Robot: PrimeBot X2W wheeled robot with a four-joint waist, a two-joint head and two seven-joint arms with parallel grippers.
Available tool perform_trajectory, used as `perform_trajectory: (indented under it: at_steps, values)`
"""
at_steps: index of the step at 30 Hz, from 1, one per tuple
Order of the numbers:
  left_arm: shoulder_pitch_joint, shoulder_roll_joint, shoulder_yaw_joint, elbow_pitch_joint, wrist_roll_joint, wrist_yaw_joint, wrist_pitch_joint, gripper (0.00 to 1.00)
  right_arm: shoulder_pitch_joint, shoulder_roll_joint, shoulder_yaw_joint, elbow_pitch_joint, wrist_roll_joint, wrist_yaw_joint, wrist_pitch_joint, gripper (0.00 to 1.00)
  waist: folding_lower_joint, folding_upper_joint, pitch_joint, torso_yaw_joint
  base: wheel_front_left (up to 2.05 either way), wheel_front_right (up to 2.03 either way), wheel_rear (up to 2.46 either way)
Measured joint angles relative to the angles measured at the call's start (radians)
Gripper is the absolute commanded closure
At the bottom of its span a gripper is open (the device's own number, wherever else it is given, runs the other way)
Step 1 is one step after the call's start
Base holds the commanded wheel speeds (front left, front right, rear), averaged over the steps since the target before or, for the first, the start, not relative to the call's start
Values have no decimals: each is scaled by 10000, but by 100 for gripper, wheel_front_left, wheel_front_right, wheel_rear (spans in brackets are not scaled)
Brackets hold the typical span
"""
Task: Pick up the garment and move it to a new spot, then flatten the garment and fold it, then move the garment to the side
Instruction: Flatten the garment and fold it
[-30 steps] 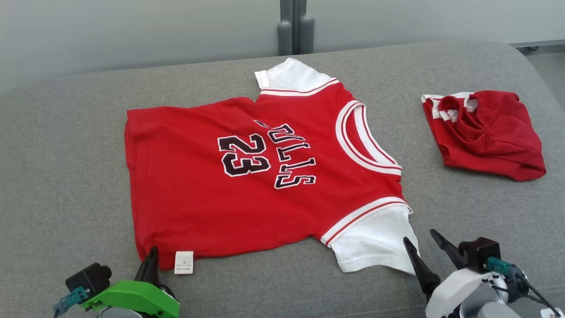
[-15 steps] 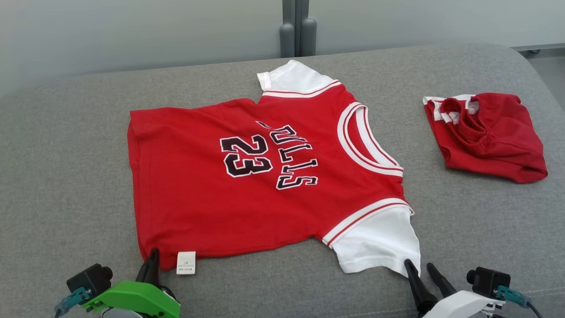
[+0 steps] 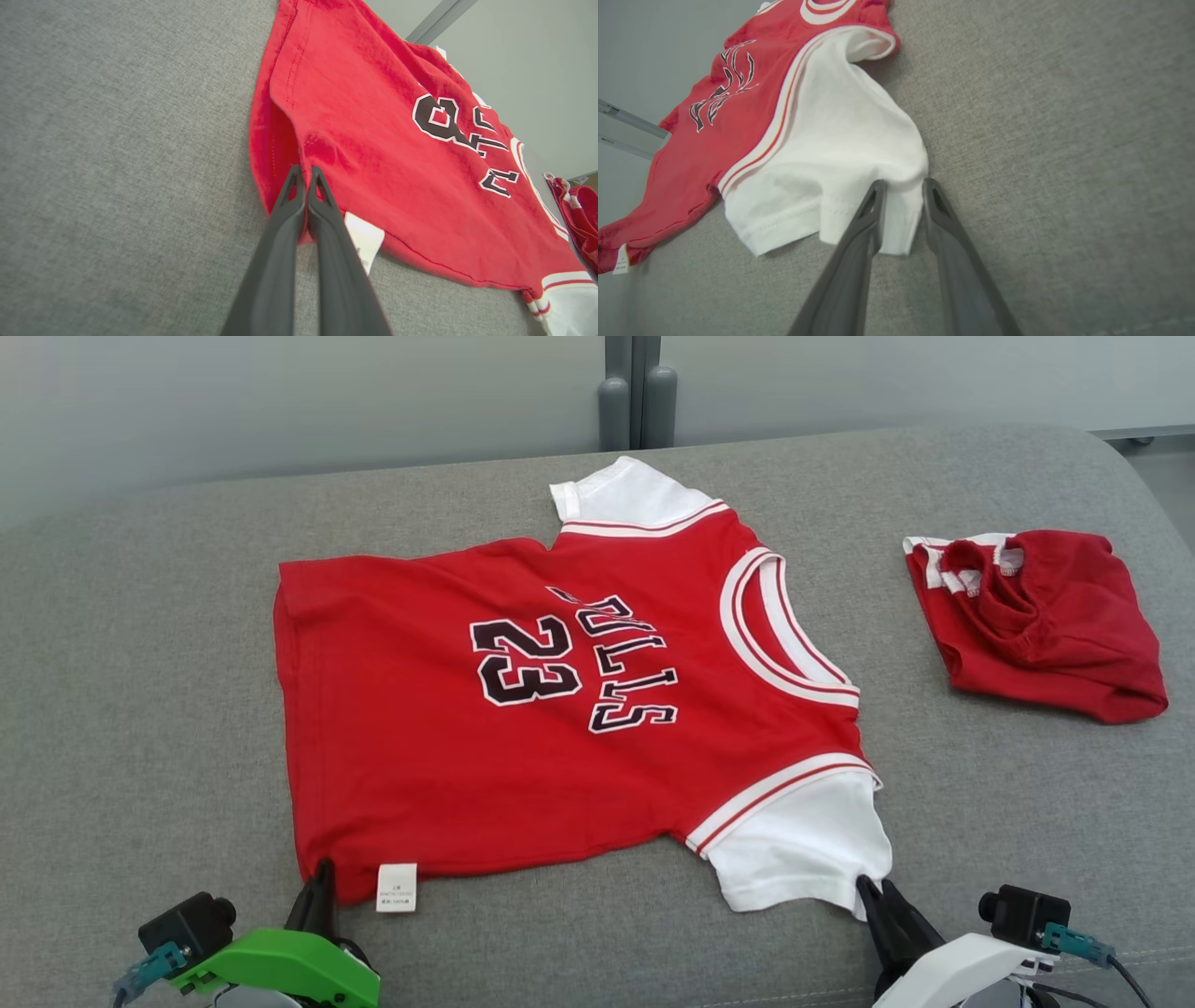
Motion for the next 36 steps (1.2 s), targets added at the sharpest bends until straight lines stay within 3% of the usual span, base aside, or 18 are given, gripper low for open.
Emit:
perform_trajectory:
  at_steps: [6, 7, 8, 9, 10, 19, 36]
  values:
    - [0, 0, -2, -79, 2, 2, 2, 100, -208, -82, 293, 146, 10, 2, 90, 57, 0, 0, 55, 4, 0, 0, 0]
    - [0, 0, -2, -90, 0, 2, 2, 100, -250, -84, 332, 159, 8, 2, 104, 62, 0, 0, 64, 5, 0, 0, 0]
    - [0, 0, -2, -94, 2, 2, 4, 100, -284, -86, 370, 167, 8, 2, 102, 73, 0, 0, 71, 7, 0, 0, 0]
    - [0, 0, -2, -96, 0, 4, 4, 100, -316, -94, 414, 176, 4, 0, 102, 93, 0, 0, 78, 8, 0, 0, 0]
    - [0, 0, -2, -102, 2, 4, 4, 100, -349, -109, 453, 178, 2, 0, 100, 100, 0, 0, 83, 11, 0, 0, 0]
    - [-1, 4, 38, -263, 2, 4, -107, 100, -462, -495, 564, -412, 58, 0, -23, 100, 0, 0, 67, 15, 0, 0, 0]
    - [498, 42, 380, -1081, -2, -19, -631, 100, 462, -1501, 359, -3076, 259, 0, -198, 100, 0, 0, -323, -275, 0, 0, 0]
